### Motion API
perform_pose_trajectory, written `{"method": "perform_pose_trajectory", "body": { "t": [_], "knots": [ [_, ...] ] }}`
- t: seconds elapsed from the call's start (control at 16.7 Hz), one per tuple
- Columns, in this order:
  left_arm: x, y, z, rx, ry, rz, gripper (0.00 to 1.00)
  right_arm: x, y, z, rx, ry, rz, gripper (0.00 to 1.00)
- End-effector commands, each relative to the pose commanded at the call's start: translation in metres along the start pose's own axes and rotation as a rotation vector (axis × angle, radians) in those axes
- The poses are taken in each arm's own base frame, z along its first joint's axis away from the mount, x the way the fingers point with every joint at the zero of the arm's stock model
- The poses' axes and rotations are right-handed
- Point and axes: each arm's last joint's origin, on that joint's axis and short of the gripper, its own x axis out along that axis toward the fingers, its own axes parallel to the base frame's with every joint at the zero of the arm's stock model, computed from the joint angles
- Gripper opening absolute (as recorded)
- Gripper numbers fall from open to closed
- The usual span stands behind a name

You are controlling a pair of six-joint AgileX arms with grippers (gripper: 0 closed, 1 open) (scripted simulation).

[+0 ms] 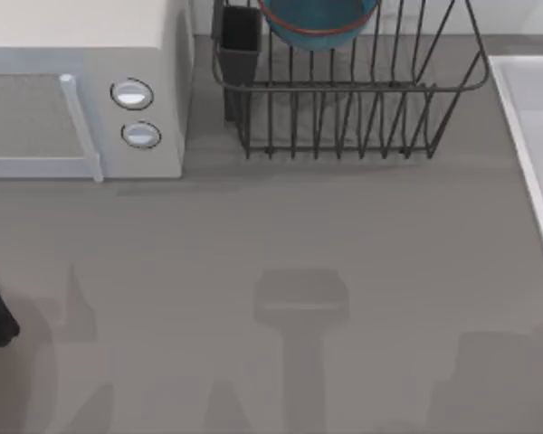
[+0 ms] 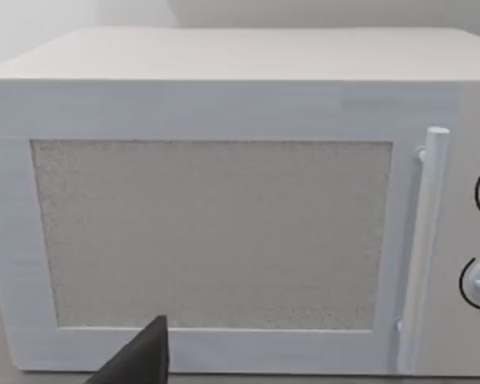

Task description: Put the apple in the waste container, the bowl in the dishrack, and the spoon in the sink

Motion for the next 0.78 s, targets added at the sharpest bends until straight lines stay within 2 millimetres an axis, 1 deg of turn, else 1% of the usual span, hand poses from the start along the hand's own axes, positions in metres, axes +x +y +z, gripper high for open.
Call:
{"method": "perform_pose_trajectory", "body": {
  "t": [0.12,0.3,0.48,0.6,0.78],
  "knots": [
    [0.0,0.0,0.0,0.0,0.0,0.0,1.0,0.017,-0.003,-0.001,0.001,0.0,0.0,1.0],
    [0.0,0.0,0.0,0.0,0.0,0.0,1.0,0.053,-0.005,-0.002,0.001,0.004,-0.012,1.0],
    [0.0,0.0,0.0,0.0,0.0,0.0,1.0,0.081,-0.002,-0.001,0.001,0.003,-0.009,1.0],
    [0.0,0.0,0.0,0.0,0.0,0.0,1.0,0.089,0.001,-0.001,0.0,0.001,-0.003,1.0],
    [0.0,0.0,0.0,0.0,0.0,0.0,1.0,0.09,0.001,-0.001,0.001,0.001,-0.003,1.0]
  ]
}}
